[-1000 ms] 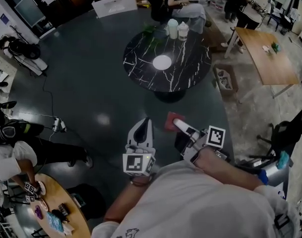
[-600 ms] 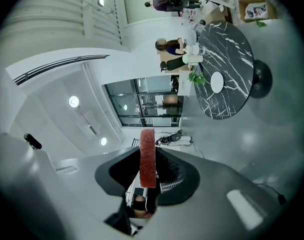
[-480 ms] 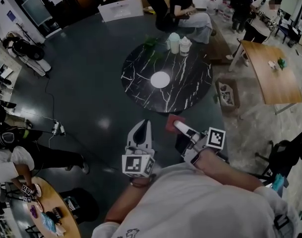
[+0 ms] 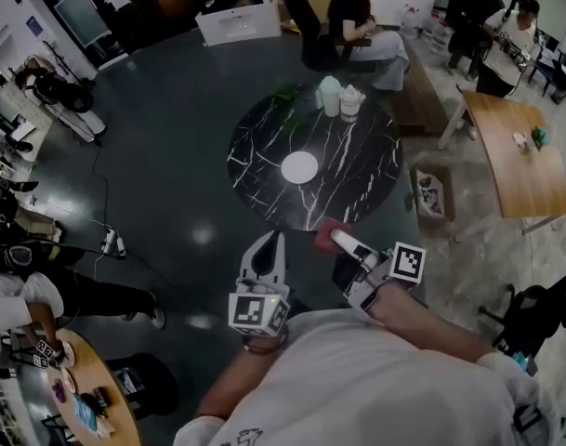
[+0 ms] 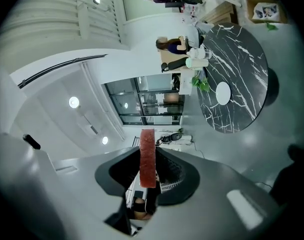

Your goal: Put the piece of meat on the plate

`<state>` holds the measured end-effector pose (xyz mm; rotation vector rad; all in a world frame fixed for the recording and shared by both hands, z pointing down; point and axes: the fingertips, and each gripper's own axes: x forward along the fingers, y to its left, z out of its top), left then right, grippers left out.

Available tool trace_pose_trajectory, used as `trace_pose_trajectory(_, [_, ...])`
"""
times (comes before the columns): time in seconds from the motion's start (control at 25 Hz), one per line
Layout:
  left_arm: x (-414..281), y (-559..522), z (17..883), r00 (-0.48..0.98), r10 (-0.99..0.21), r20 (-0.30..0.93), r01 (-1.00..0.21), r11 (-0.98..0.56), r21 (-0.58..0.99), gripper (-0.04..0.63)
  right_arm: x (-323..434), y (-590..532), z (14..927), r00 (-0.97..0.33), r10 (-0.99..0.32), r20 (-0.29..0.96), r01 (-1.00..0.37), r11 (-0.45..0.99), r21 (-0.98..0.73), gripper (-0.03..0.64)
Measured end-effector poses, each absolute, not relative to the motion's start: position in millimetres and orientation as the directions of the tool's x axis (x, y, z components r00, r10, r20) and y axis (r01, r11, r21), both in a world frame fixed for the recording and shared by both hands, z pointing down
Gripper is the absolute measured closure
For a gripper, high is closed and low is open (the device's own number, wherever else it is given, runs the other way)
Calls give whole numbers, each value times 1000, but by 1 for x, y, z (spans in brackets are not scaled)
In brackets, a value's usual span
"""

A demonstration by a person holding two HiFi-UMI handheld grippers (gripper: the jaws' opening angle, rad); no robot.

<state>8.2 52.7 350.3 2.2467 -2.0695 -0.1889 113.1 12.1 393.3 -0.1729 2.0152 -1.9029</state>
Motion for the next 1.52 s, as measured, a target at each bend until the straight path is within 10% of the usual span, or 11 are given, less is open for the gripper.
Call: trace_pose_trajectory(1.52, [-183,-215,374,328,-944,-28,-931,-328,160,591,-71,-222,424,-831,-551,-80,55,63,-997,526])
